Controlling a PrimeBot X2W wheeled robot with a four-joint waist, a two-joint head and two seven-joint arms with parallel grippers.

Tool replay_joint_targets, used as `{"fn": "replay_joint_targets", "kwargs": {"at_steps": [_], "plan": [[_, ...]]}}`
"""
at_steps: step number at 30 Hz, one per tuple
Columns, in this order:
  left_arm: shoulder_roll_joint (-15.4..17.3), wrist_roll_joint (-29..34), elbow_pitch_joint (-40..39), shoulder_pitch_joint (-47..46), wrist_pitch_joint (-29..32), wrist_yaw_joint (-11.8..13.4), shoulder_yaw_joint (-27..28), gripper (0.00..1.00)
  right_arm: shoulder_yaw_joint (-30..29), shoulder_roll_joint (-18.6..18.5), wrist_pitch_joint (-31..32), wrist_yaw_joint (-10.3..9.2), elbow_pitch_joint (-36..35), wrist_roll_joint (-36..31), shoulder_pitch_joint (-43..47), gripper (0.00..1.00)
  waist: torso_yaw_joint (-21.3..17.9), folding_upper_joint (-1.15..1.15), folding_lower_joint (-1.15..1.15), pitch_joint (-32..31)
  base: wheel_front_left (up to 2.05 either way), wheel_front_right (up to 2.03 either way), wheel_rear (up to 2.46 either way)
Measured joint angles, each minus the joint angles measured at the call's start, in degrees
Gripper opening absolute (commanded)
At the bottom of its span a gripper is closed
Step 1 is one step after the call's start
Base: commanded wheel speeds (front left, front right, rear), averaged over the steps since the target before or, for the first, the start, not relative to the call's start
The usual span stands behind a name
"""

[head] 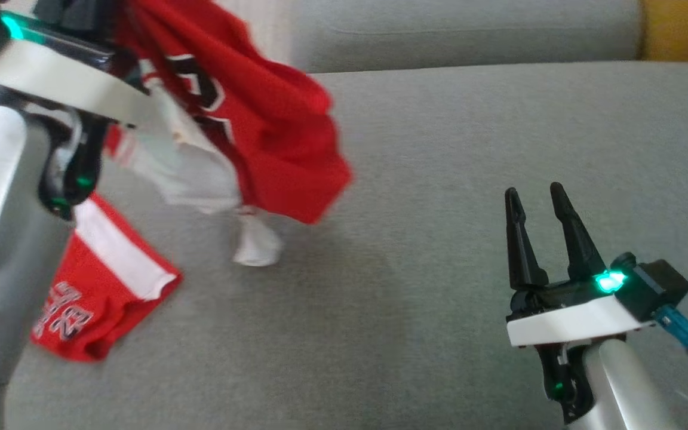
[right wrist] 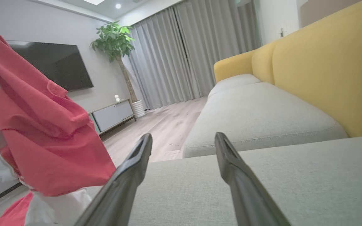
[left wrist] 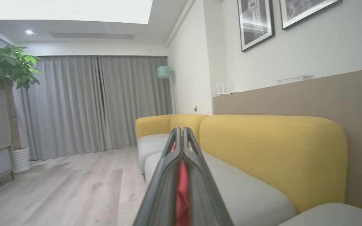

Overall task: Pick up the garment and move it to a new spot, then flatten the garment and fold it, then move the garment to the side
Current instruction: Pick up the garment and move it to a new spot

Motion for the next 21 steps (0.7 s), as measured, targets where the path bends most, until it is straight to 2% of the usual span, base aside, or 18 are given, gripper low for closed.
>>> {"fn": "replay_joint_targets", "kwargs": {"at_steps": [4,8,16,17,18,21], "plan": [[-2.20,-0.77,-4.09,0.32,2.01,1.45,-1.43,0.00,-0.03,0.00,-0.01,0.00,-0.96,0.41,-0.31,1.00,-3.73,0.00,0.00,0.64,0.00,0.00,0.00],[-4.58,-0.12,-4.63,0.36,2.70,2.18,-3.98,0.00,-0.11,-0.01,-0.01,0.00,-1.88,1.24,-1.82,1.00,-7.76,0.00,0.01,1.69,0.00,0.00,0.00],[-8.95,0.88,2.97,-2.67,2.52,1.76,-6.56,0.00,1.43,-0.01,-0.02,0.00,-3.19,3.57,-3.89,1.00,-16.20,0.00,0.01,5.06,0.00,0.00,0.00],[-9.24,1.29,4.72,-3.57,2.07,1.69,-6.81,0.36,1.74,-0.02,-0.02,0.00,-3.30,3.81,-3.89,1.00,-17.17,0.00,0.01,5.53,0.00,0.00,0.00],[-9.56,1.79,6.55,-4.37,1.66,1.60,-6.92,1.00,1.97,-0.01,-0.02,0.00,-3.37,3.93,-3.89,1.00,-18.05,0.00,0.01,5.99,0.00,0.00,0.00],[-9.61,4.61,11.81,-6.29,-1.00,1.54,-7.56,1.00,2.16,-0.01,-0.02,0.00,-3.64,3.93,-3.89,1.00,-20.10,0.00,0.01,7.28,0.00,0.00,0.00]]}}
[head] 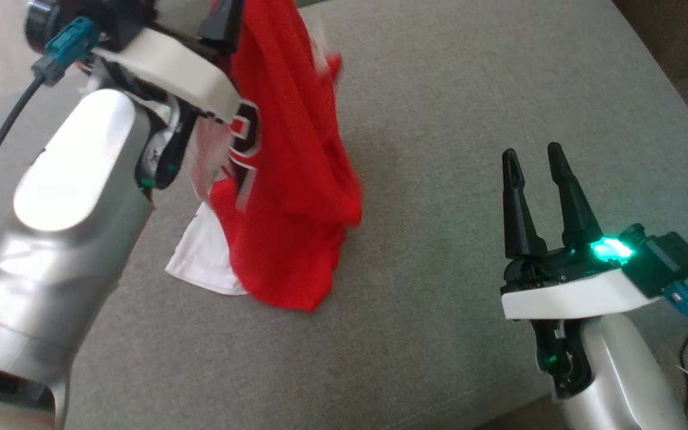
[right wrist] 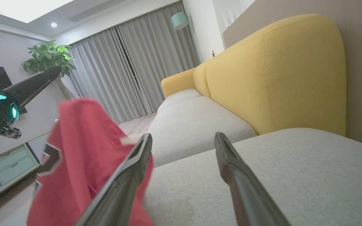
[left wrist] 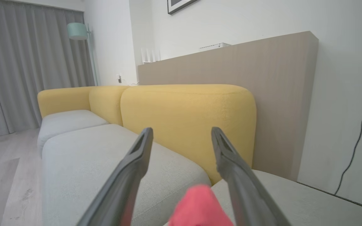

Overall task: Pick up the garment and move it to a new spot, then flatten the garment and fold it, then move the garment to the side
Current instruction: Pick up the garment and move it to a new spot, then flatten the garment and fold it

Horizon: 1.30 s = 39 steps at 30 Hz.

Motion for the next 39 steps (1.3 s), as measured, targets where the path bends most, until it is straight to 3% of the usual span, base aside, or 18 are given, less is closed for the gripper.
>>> {"fn": "replay_joint_targets", "kwargs": {"at_steps": [5,11,14,20,24,29,39], "plan": [[0.05,-0.03,6.43,0.63,-5.32,-0.55,0.56,1.00,-0.10,0.00,0.00,0.00,-0.11,-0.20,0.07,1.00,0.11,0.00,0.00,0.75,0.00,0.00,0.00],[1.05,-2.05,6.89,7.93,-10.53,-0.91,2.90,1.00,-1.38,-0.01,0.00,0.00,0.25,-2.00,0.59,1.00,4.82,0.00,-0.01,-0.79,0.00,0.00,0.00],[2.04,-2.41,4.17,14.80,-11.54,-0.62,4.33,1.00,-1.75,0.02,0.00,0.00,0.55,-2.72,1.03,1.00,7.76,0.00,-0.01,-1.89,0.00,0.00,0.00],[1.69,0.07,-6.82,30.42,-11.76,2.25,8.95,1.00,-3.90,0.01,-0.01,0.00,2.23,-4.87,5.44,1.00,13.74,0.00,-0.01,-4.23,0.00,0.00,0.00],[-0.97,0.83,-10.76,38.82,-11.83,3.19,12.92,1.00,-4.24,0.02,0.00,0.00,2.78,-5.67,6.82,1.00,16.18,0.00,-0.02,-5.57,0.00,0.00,0.00],[-5.95,7.38,-14.01,50.79,-11.82,3.33,16.95,1.00,-4.79,0.05,0.00,0.00,3.08,-6.14,9.43,1.00,18.96,0.00,-0.03,-7.95,0.00,0.00,0.00],[-11.43,14.50,-15.18,52.01,-11.83,-2.91,23.28,1.00,-3.38,0.03,0.03,0.00,6.61,-7.60,9.87,1.00,22.01,0.00,-0.01,-8.12,0.00,0.00,0.00]]}}
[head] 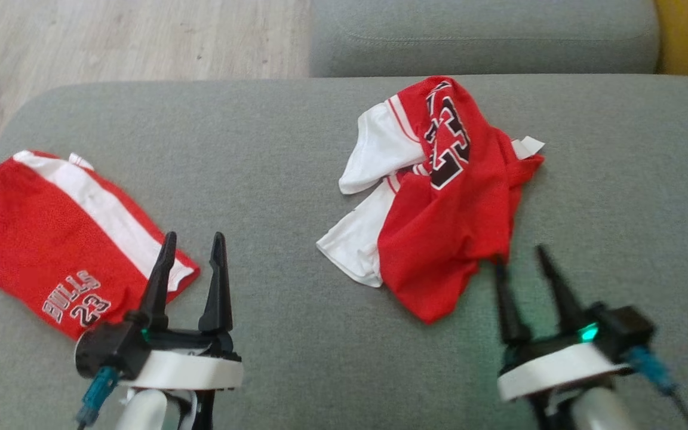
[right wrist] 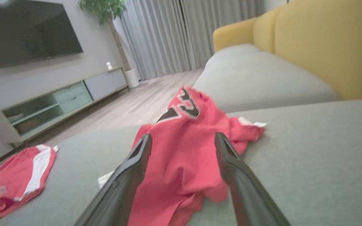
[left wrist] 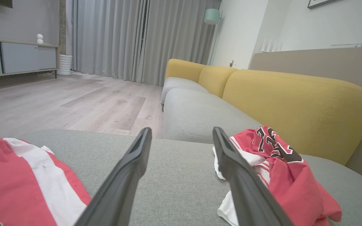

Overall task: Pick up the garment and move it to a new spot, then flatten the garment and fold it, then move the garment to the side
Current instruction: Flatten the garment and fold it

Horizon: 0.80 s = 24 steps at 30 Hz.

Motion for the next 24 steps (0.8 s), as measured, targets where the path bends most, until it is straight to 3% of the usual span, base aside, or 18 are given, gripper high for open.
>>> {"fn": "replay_joint_targets", "kwargs": {"at_steps": [8,17,18,19,24], "plan": [[-2.45,1.83,2.07,-0.27,0.00,-2.93,1.09,1.00,8.42,0.01,7.14,0.00,11.37,-0.30,-2.98,1.00,3.29,0.00,0.01,1.71,0.00,0.00,0.00],[-3.16,2.25,3.04,-0.38,0.00,-4.09,1.67,1.00,7.54,-0.02,13.47,0.02,19.93,-7.92,-6.59,0.98,7.25,0.00,0.00,2.70,0.00,0.00,0.00],[-3.18,2.25,3.04,-0.38,0.00,-4.10,1.79,1.00,7.09,0.00,13.63,0.05,20.23,-8.57,-6.91,0.14,7.36,0.00,0.00,2.73,0.00,0.00,0.00],[-3.21,2.25,3.04,-0.38,0.00,-4.10,1.92,1.00,6.64,0.01,13.65,0.05,20.47,-9.07,-7.28,0.00,7.36,0.00,0.01,2.74,0.00,0.00,0.00],[-3.33,2.30,3.03,-0.37,0.00,-4.44,3.19,1.00,0.44,0.10,13.00,0.05,20.73,-11.87,-7.54,0.00,5.78,0.00,0.01,2.43,0.00,0.00,0.00]]}}
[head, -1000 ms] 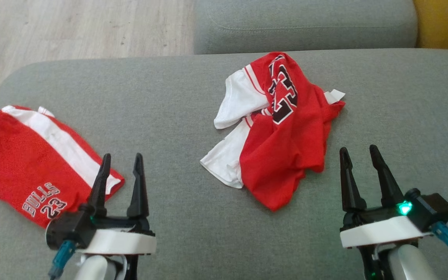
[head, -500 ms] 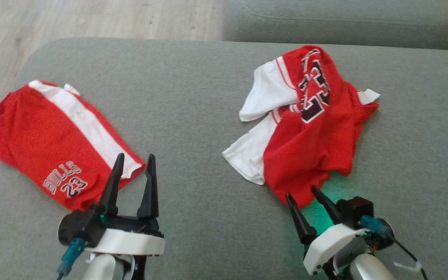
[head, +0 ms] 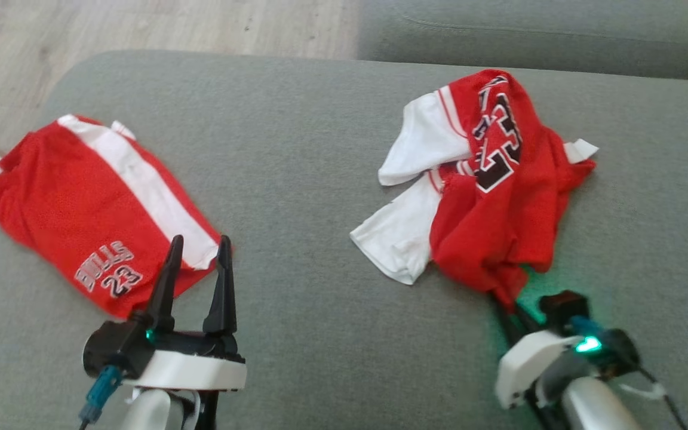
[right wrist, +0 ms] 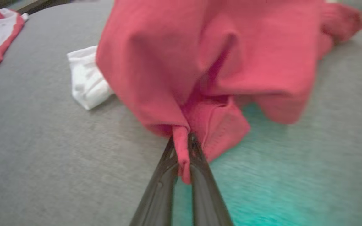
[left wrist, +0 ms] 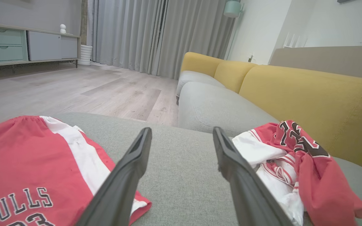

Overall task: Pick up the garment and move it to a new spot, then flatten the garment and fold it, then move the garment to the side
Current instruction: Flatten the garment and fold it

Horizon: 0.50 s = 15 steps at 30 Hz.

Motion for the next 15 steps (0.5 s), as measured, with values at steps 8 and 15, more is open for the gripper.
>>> {"fn": "replay_joint_targets", "kwargs": {"at_steps": [8,15], "plan": [[-0.03,-0.70,-0.58,-0.01,0.00,-0.12,0.09,1.00,-21.02,0.02,-0.07,0.00,-5.86,-9.96,-0.66,0.00,-3.97,0.00,0.00,-0.81,0.00,0.00,0.00],[-0.04,-1.30,-0.76,-0.36,0.00,0.04,-0.15,1.00,-36.34,0.08,2.49,0.00,-10.71,-17.33,-3.15,0.00,-5.58,0.00,0.00,-0.67,0.00,0.00,0.00]]}}
